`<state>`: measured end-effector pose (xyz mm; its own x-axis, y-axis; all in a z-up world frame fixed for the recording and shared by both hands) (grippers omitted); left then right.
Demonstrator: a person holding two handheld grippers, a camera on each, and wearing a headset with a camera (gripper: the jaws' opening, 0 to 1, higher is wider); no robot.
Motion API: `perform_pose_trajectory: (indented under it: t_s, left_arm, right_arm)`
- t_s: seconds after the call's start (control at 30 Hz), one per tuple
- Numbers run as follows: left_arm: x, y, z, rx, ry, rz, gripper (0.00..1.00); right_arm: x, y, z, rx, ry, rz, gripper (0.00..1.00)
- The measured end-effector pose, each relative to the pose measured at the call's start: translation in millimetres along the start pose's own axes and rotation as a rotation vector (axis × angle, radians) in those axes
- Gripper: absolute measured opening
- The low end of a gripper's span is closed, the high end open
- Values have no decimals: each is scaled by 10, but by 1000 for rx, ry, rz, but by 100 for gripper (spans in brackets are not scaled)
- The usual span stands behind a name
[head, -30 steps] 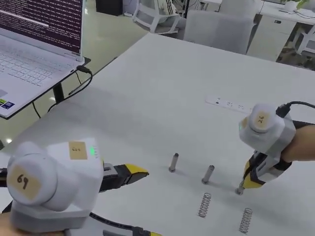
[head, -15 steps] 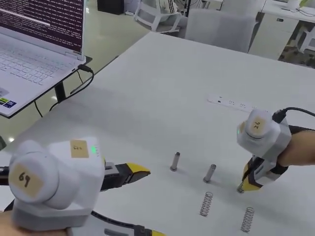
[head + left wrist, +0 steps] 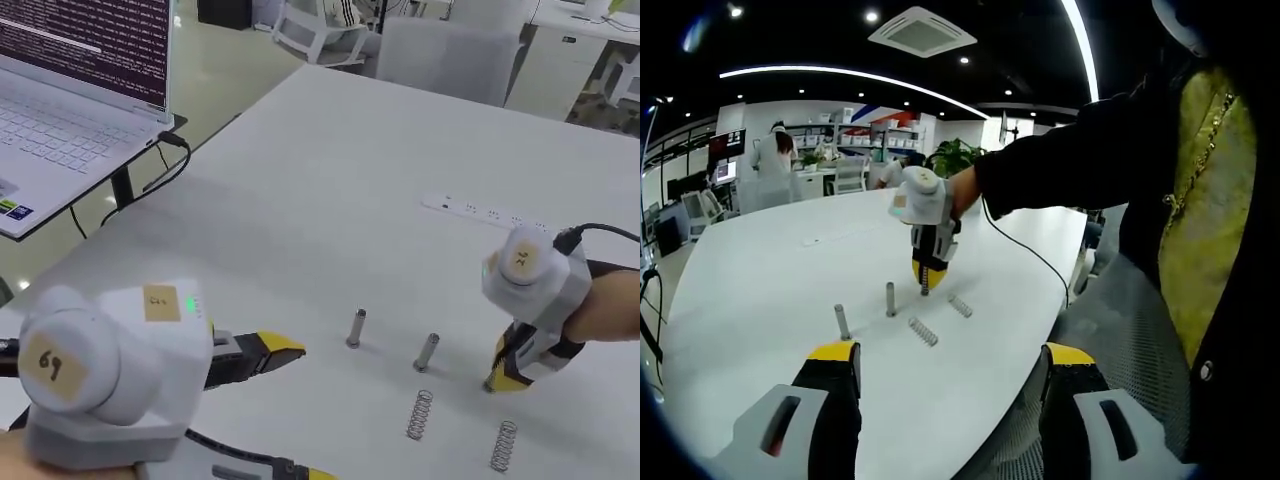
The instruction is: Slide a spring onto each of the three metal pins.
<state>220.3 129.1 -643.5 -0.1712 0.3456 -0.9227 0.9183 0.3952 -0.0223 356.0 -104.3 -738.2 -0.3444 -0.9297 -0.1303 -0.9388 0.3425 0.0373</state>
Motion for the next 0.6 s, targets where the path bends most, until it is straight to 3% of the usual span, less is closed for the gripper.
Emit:
perform_pose_trajectory:
  t_s: [0.6]
  left_arm:
    - [4, -7, 3, 9, 6, 6, 69]
  right_arm:
    - [50, 5, -85, 32, -63, 51, 26]
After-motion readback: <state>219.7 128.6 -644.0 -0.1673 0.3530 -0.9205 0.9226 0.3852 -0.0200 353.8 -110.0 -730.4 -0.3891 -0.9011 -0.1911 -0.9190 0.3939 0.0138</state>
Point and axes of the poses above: the centre of the closed fingertips' face, and the gripper's own axes: z roughly forward along the fingers, y roughly to its left, x roughly out of its underside, the point moved 5 cm from there along -z, roughly backward along the fingers, and after that the axes turned 6 degrees about z, right-handed, at the moved point
